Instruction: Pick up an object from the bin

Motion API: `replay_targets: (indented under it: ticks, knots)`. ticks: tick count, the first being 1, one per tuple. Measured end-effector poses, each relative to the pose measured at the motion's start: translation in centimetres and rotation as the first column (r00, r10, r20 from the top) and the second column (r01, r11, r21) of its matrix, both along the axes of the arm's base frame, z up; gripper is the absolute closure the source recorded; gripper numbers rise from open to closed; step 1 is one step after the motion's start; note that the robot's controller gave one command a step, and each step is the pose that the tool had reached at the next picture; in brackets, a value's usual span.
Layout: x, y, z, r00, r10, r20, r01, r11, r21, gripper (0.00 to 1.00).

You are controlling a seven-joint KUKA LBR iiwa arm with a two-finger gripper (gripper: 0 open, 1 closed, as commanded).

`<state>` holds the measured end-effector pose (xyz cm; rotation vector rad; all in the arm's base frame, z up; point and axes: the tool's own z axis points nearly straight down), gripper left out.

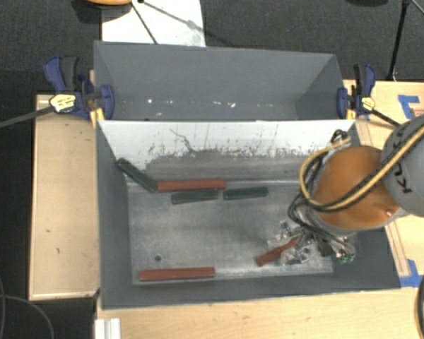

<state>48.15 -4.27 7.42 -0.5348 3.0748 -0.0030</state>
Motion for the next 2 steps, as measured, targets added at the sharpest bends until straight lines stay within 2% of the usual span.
replay_targets:
  ticks: [1, 2]
  knots:
    - [0.0, 0.0, 0.0, 1.0, 0.0, 0.0, 0.0, 1.0, 0.0, 1.0]
    - [3.6, 1.4, 17.7, 1.0, -0.008, -0.011, 0.008, 1.0, -0.002, 1.0]
